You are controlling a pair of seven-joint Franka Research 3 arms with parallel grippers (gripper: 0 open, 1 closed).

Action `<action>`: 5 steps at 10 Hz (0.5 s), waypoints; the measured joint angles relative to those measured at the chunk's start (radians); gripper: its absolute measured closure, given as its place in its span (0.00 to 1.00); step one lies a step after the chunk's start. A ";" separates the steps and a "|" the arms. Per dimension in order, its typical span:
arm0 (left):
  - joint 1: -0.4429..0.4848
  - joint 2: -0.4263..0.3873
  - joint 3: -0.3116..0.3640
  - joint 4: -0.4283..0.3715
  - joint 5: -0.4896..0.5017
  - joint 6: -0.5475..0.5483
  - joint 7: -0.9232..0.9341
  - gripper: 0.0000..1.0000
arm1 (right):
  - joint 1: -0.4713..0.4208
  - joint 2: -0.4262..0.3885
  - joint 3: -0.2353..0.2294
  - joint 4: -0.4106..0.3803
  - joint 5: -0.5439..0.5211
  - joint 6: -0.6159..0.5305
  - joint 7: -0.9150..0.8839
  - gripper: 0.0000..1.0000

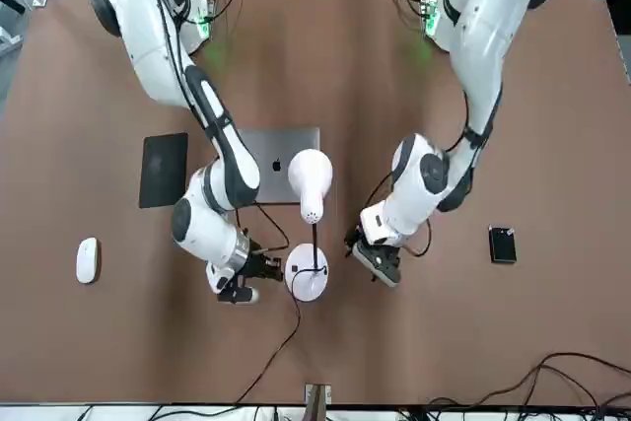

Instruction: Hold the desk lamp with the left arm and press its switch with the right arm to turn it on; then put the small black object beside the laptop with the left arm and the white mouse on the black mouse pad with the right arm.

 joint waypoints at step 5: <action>-0.091 0.183 -0.016 0.025 0.000 0.392 0.003 0.00 | 0.011 0.021 0.000 0.004 0.002 -0.011 0.001 0.99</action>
